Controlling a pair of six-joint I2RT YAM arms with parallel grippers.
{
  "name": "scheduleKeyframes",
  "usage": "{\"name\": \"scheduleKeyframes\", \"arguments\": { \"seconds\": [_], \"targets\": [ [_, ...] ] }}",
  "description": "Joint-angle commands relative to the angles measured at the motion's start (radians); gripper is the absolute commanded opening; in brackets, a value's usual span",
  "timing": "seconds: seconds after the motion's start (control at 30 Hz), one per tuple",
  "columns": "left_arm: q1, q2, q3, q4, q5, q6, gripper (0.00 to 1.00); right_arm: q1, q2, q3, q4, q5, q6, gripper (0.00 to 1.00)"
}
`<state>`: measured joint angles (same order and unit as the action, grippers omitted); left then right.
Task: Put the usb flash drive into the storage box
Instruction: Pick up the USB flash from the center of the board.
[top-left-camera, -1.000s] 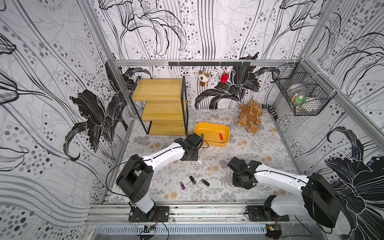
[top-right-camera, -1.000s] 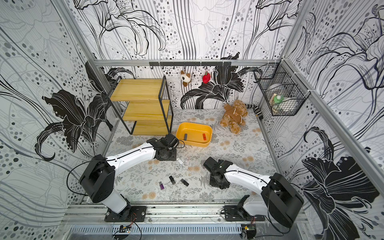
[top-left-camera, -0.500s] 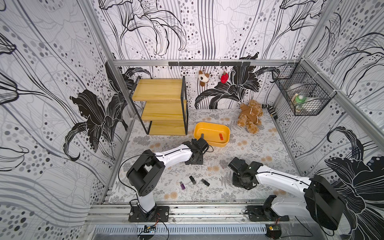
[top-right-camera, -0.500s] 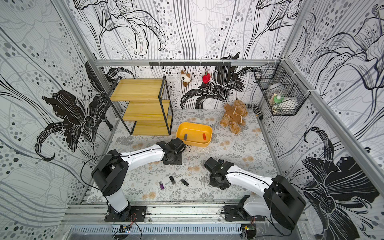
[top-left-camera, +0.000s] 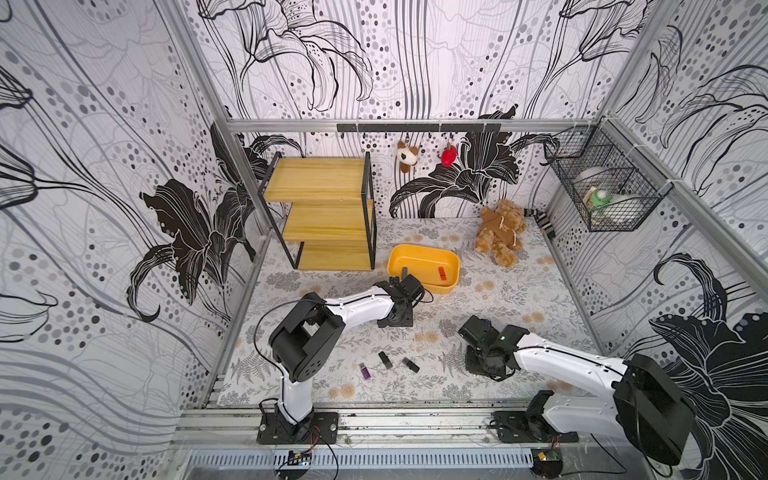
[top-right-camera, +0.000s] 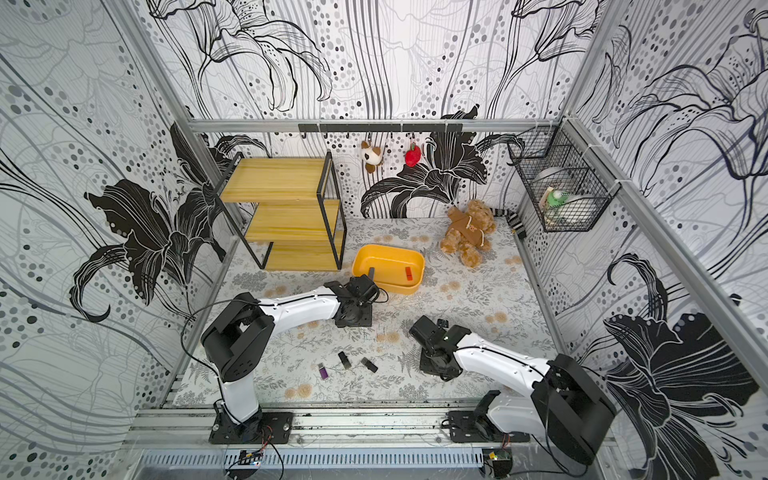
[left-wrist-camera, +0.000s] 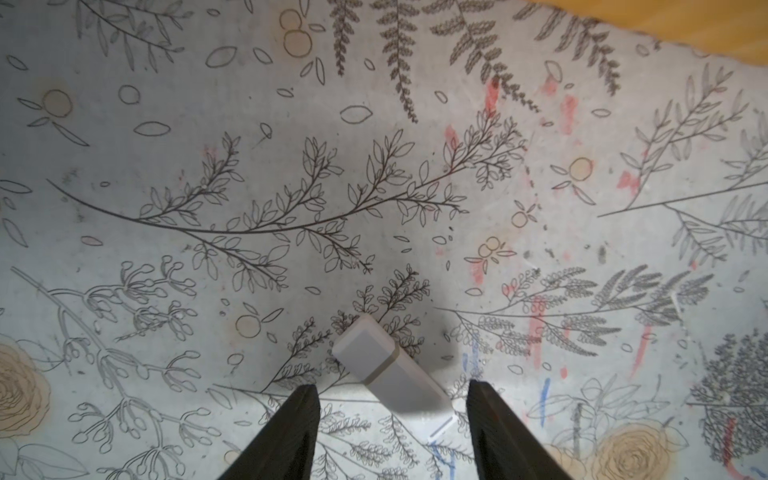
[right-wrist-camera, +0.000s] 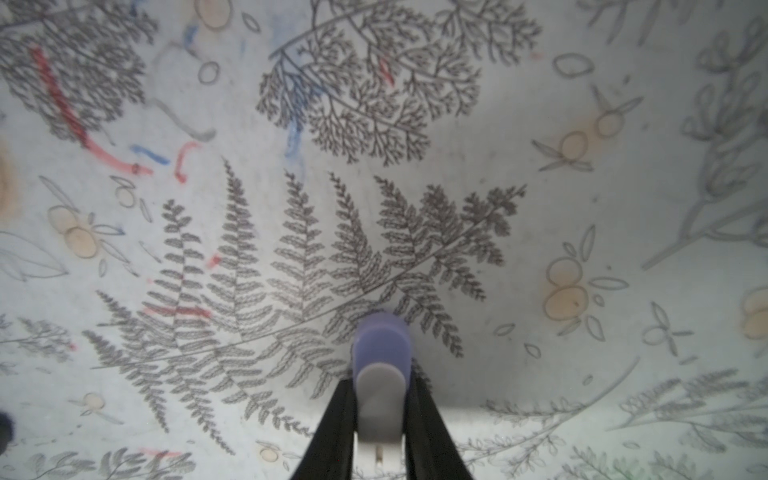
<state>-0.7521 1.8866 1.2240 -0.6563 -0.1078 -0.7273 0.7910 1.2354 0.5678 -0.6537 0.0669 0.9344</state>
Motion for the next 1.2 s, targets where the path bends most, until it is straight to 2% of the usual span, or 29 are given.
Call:
{"name": "scheduleKeyframes", "arguments": {
  "seconds": [0.0,0.13,0.4,0.7,0.93,1.17],
  "targets": [
    [-0.004,0.017,0.025,0.012,0.005,-0.009,0.62,0.007,0.021,-0.057,0.014,-0.038,0.007,0.0],
    [-0.003,0.028,0.022,0.015,0.003,-0.007,0.6,0.007,0.021,-0.062,0.018,-0.039,0.006,0.0],
    [-0.004,0.046,0.023,0.002,0.007,0.006,0.34,0.007,0.029,-0.057,0.017,-0.041,0.002,0.0],
    [-0.004,0.043,0.007,0.002,0.005,0.016,0.21,0.007,0.043,-0.011,0.003,-0.029,-0.014,0.0],
    [-0.003,0.026,-0.011,0.015,0.013,0.042,0.0,0.007,-0.006,0.127,-0.106,0.034,-0.044,0.0],
    [0.001,-0.041,0.032,-0.051,0.012,0.058,0.0,-0.015,0.044,0.352,-0.204,0.089,-0.11,0.0]
  ]
}}
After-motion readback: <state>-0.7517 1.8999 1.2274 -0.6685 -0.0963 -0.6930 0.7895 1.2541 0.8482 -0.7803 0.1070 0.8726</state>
